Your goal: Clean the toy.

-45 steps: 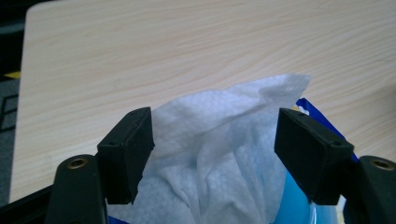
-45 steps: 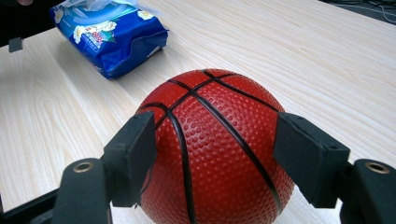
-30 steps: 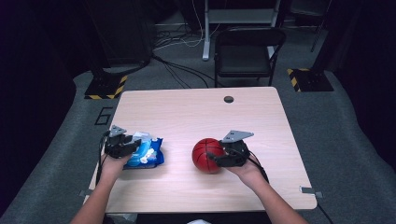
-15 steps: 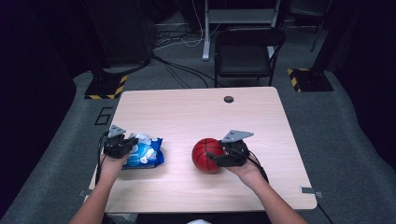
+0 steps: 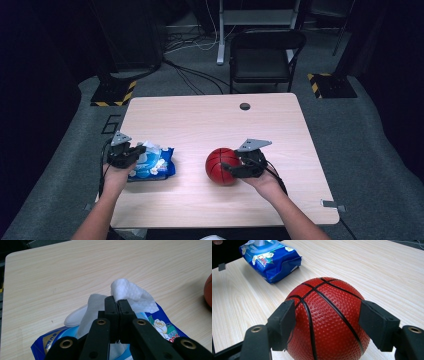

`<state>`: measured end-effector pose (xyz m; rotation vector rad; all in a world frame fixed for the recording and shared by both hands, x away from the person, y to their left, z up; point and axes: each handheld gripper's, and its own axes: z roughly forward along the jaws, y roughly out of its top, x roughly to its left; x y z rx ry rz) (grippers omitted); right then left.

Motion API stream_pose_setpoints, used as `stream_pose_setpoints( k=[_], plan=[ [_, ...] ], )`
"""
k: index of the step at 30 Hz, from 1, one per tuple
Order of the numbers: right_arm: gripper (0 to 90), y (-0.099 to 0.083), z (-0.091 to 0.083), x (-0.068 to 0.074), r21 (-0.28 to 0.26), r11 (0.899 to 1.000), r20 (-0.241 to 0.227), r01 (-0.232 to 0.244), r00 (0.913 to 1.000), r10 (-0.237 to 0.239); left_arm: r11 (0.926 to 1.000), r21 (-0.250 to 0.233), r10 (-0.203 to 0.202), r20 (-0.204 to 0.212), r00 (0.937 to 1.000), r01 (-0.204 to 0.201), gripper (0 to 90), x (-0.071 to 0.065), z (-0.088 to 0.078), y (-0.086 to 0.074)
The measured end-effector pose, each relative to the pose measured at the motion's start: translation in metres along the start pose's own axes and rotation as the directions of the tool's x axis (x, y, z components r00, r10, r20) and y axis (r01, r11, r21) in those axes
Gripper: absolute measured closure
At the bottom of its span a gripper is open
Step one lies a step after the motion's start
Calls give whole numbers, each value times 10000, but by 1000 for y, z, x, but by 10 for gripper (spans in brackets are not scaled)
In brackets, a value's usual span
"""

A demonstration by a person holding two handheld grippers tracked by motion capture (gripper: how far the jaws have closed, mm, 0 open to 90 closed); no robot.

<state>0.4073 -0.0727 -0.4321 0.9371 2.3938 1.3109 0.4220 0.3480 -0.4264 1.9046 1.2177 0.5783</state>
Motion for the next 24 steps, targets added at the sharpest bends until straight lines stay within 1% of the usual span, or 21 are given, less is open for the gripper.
stream_pose_setpoints(
  k=[4, 7, 9, 11, 16, 18, 21, 24],
  plan=[
    [291, 0, 0, 0, 9, 10000, -2, 1, 10000, -1, 10000, -8, -23, 236, 9997, 23, 888, 0, -3, 2],
    [290, 0, 0, 0, 7, 10000, -25, -40, 10000, 40, 10000, -20, 72, 206, 9998, -72, 888, -1, -6, 5],
    [290, 0, 1, -1, 0, 10000, -25, -72, 10000, 72, 10000, -48, 61, 210, 9998, -60, 888, -1, -8, 6],
    [290, 1, 1, 0, -2, 10000, 1, -45, 10000, 45, 9999, -115, 49, 207, 9998, -47, 888, -2, -10, 7],
    [290, 0, 0, 0, 19, 10000, 4, -35, 10000, 35, 9997, -175, 167, 174, 9997, -164, 888, -2, -16, 10],
    [290, 0, 0, 0, 41, 10000, -7, -53, 10000, 53, 9997, -212, 158, 137, 9998, -155, 888, -2, -18, 10],
    [290, 0, -1, -1, 35, 9999, -19, -99, 9999, 99, 9995, -294, 126, 114, 9999, -122, 888, 1, -24, 9],
    [290, 0, -1, -2, 38, 9999, -21, -131, 9999, 131, 9992, -392, 73, 100, 9999, -69, 888, 2, -27, 9]
  ],
)
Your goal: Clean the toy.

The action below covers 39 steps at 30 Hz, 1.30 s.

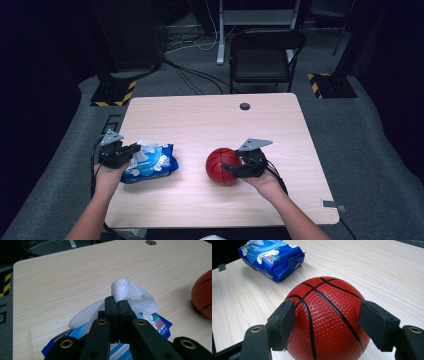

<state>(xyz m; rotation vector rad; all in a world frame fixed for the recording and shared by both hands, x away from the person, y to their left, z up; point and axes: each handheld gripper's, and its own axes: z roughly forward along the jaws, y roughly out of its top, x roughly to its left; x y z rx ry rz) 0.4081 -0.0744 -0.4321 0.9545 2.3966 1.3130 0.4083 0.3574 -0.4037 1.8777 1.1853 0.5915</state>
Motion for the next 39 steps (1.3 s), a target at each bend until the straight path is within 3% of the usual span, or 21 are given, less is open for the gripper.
stream_pose_setpoints(
  k=[3, 5, 6, 7, 8, 9, 11, 12, 15, 17, 22, 27, 35, 36, 39],
  plan=[
    [290, 0, 0, 0, 6, 10000, -10, -13, 10000, 13, 9999, -91, 71, -72, 9999, -71, 889, -1, -6, 2],
    [290, 0, 0, 0, 15, 10000, -7, -21, 10000, 21, 9968, -776, -167, 48, 9998, 170, 890, 0, -15, 7],
    [290, 0, 0, 0, 20, 10000, -11, -24, 10000, 24, 9968, -776, -167, 48, 9998, 170, 890, 0, -15, 7],
    [290, 0, 0, 0, 25, 10000, -3, -24, 10000, 24, 9913, -1297, -220, 77, 9997, 228, 890, 0, -29, 18],
    [290, 0, 0, 0, 25, 10000, -3, -24, 10000, 24, 9913, -1297, -220, 77, 9997, 228, 890, 0, -29, 18],
    [290, 0, -1, -1, 40, 10000, -18, -53, 10000, 54, 9900, -1404, 92, -13, 10000, -93, 890, -3, -38, 30],
    [290, 0, -1, -1, 37, 10000, -16, -57, 10000, 57, 9889, -1458, 266, -62, 9996, -272, 889, -5, -42, 36],
    [290, 0, 0, -1, 29, 10000, -27, -69, 10000, 69, 9844, -1696, 474, -67, 9989, -478, 889, -9, -50, 46],
    [290, 0, 0, -1, 11, 10000, -15, -56, 10000, 56, 9754, -2085, 728, -22, 9973, -717, 889, -16, -63, 61],
    [289, 0, 0, 0, -6, 10000, -14, -35, 10000, 35, 9737, -2089, 938, 19, 9956, -914, 889, -20, -65, 68],
    [290, 0, 1, 0, -46, 10000, -7, 41, 10000, -41, 9750, -1990, 1054, 210, 9942, -992, 888, -26, -59, 73],
    [289, 0, 0, 0, -29, 10000, -25, 31, 10000, -31, 9771, -1911, 1102, 757, 9910, -940, 887, -37, -40, 74],
    [288, -2, -1, -1, -92, 10000, -85, 3, 10000, -4, 9702, -2114, 1565, 1712, 9727, -1188, 886, -71, -15, 87],
    [288, -2, -1, -1, -92, 10000, -85, 3, 10000, -4, 9702, -2114, 1565, 1712, 9727, -1188, 886, -71, -15, 87],
    [288, -2, 0, -1, -138, 9999, -87, 85, 9999, -86, 9645, -2238, 1886, 2116, 9590, -1403, 886, -93, -5, 98]
  ],
)
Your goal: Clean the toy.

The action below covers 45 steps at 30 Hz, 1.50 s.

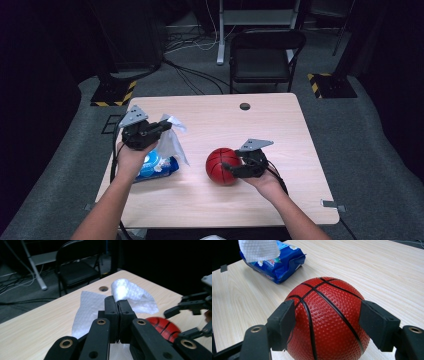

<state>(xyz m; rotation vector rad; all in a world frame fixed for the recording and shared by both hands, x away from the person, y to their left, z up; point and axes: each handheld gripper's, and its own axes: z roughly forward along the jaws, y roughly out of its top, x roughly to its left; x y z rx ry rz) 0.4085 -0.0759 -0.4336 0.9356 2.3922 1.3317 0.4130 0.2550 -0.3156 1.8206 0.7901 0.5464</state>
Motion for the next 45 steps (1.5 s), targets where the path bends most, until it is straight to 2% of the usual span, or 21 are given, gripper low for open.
stream_pose_setpoints(
  k=[5, 6, 13, 14, 19, 21, 26, 27, 28, 29, 31, 33, 34, 35, 36, 40, 45],
  plan=[
    [288, 0, 1, 1, -28, 10000, 16, 50, 10000, -50, 9999, -110, 118, 397, 9991, -114, 886, -13, 14, 9],
    [288, 0, 1, 2, -41, 10000, 24, 61, 10000, -61, 9999, -108, 134, 610, 9980, -128, 886, -21, 21, 13],
    [288, 1, 2, 2, -97, 9999, 14, 84, 10000, -84, 9993, -270, 270, 1115, 9934, -241, 886, -37, 41, 23],
    [288, 1, 2, 2, -101, 9999, 17, 88, 10000, -87, 9990, -331, 332, 1215, 9920, -294, 886, -43, 46, 26],
    [288, 1, 3, 2, -154, 9998, 40, 138, 9999, -138, 9989, -300, 402, 1476, 9882, -362, 886, -53, 58, 25],
    [288, 1, 3, 2, -170, 9997, 43, 147, 9999, -147, 9995, -271, 187, 1564, 9875, -147, 886, -53, 64, 18],
    [288, 1, 3, 4, -153, 9997, 51, 183, 9998, -182, 9990, 318, -358, 1655, 9856, 310, 886, -49, 84, -13],
    [288, 1, 3, 4, -140, 9997, 52, 196, 9998, -195, 9990, 318, -358, 1655, 9856, 310, 886, -49, 84, -13],
    [288, 1, 3, 4, -126, 9997, 50, 211, 9998, -211, 9975, 494, -588, 1700, 9837, 511, 886, -47, 90, -25],
    [288, 1, 3, 4, -127, 9997, 58, 207, 9998, -206, 9963, 622, -690, 1683, 9833, 592, 886, -47, 92, -30],
    [288, 1, 3, 4, -95, 9998, 42, 201, 9998, -201, 9953, 775, -694, 1614, 9844, 575, 886, -46, 94, -40],
    [288, 1, 2, 3, -77, 9998, 42, 192, 9998, -191, 9947, 844, -722, 1632, 9839, 590, 886, -45, 95, -44],
    [288, 1, 2, 3, -61, 9999, 35, 147, 9999, -147, 9931, 992, -791, 1710, 9821, 627, 885, -43, 96, -54],
    [288, 1, 2, 3, -70, 9998, 28, 182, 9998, -182, 9931, 992, -791, 1710, 9821, 627, 885, -43, 96, -54],
    [288, 0, 2, 3, -70, 9998, 26, 169, 9999, -169, 9901, 1174, -970, 1750, 9798, 771, 885, -43, 97, -65],
    [288, 1, 2, 3, -68, 9998, 24, 164, 9999, -163, 9851, 1496, -1142, 1987, 9734, 850, 882, -43, 101, -85],
    [288, 1, 2, 3, -73, 9997, 33, 253, 9997, -253, 9826, 1652, -1208, 2234, 9672, 846, 870, -44, 100, -94]
  ],
)
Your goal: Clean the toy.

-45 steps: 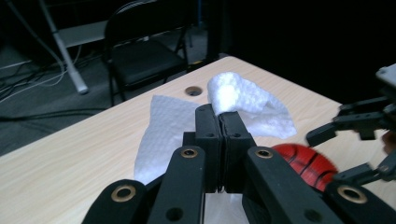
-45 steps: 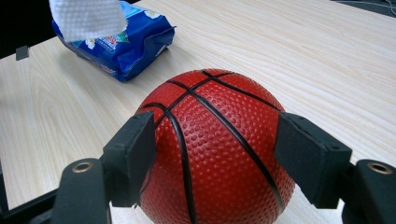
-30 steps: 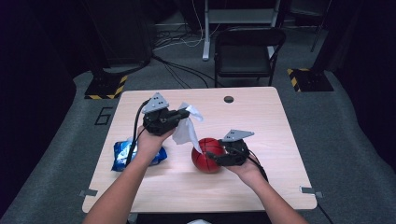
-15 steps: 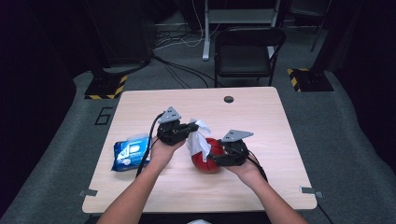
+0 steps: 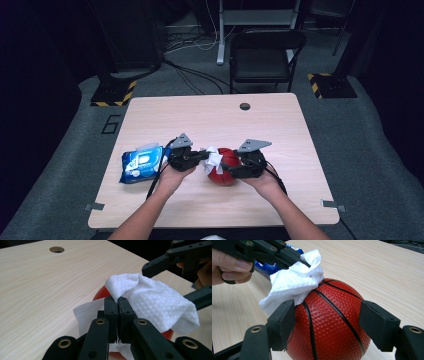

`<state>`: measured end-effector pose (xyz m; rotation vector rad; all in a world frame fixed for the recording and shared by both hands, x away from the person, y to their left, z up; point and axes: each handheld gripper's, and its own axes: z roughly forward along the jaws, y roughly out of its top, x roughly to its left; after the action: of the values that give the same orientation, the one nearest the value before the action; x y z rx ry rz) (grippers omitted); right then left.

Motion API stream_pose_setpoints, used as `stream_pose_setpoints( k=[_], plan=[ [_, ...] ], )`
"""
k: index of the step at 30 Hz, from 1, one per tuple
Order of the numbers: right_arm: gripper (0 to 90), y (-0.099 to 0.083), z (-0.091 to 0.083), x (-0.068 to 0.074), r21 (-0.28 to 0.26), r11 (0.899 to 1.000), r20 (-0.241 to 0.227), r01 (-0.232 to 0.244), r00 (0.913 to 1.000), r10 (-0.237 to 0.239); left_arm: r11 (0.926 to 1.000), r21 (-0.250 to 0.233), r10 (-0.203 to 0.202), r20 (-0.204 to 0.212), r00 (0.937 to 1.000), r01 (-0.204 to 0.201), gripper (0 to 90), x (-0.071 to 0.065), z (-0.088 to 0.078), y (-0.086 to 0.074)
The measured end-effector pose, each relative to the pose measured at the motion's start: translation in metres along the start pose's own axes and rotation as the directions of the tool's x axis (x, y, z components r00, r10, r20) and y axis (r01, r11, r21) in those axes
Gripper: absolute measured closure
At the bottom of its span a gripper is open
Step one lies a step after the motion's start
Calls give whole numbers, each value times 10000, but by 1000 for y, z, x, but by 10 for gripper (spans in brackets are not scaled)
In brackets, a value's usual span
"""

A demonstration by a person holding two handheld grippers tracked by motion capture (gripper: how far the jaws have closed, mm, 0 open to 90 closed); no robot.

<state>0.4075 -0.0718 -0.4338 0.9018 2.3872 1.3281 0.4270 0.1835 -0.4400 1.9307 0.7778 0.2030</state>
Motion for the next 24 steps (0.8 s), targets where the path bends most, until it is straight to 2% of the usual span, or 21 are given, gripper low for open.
stream_pose_setpoints(
  k=[4, 5, 6, 7, 9, 10, 16, 19, 20, 21, 22, 24],
  plan=[
    [287, 0, 0, 1, 16, 10000, 12, -22, 10000, 22, 10000, 69, 61, 194, 9998, -63, 729, 0, -1, -3],
    [287, 0, 0, 0, 16, 10000, 13, -1, 10000, 1, 10000, 96, 15, 318, 9995, -18, 729, 1, -2, -3],
    [287, -1, -1, 0, 17, 10000, 5, -51, 10000, 51, 9999, 139, -85, 818, 9966, 74, 652, 4, -3, -5],
    [287, -1, -1, -1, 23, 9999, 2, -100, 10000, 100, 9996, 253, -109, 1081, 9941, 82, 618, 4, -2, -7],
    [287, -1, -1, -1, 9, 9999, -10, -111, 9999, 111, 9994, 340, -43, 1192, 9929, 2, 546, 4, -2, -8],
    [287, -1, -1, -2, 2, 9999, -15, -142, 9999, 142, 9990, 453, -6, 1477, 9890, -62, 533, 4, -1, -11],
    [287, -2, -1, -2, -17, 9999, -23, -108, 9999, 108, 9981, 574, 162, 1373, 9904, -243, 417, 2, 1, -16],
    [289, -1, 0, -2, -37, 10000, 11, -83, 10000, 83, 9964, 407, 690, 1097, 9916, -738, 518, -5, -1, -19],
    [289, -1, 0, -1, -44, 9999, 30, -125, 9999, 125, 9964, 407, 690, 1097, 9916, -738, 569, -5, -1, -19],
    [291, -1, 0, -2, -49, 9998, 38, -195, 9998, 195, 9939, 384, 994, 1012, 9899, -1037, 641, -8, -4, -18],
    [292, -1, 0, -2, -31, 9997, 3, -241, 9997, 241, 9924, 379, 1127, 993, 9887, -1169, 697, -9, -5, -18],
    [293, -1, 0, -3, -34, 9998, -9, -215, 9998, 215, 9919, 385, 1160, 1062, 9876, -1207, 760, -9, -5, -18]
  ],
)
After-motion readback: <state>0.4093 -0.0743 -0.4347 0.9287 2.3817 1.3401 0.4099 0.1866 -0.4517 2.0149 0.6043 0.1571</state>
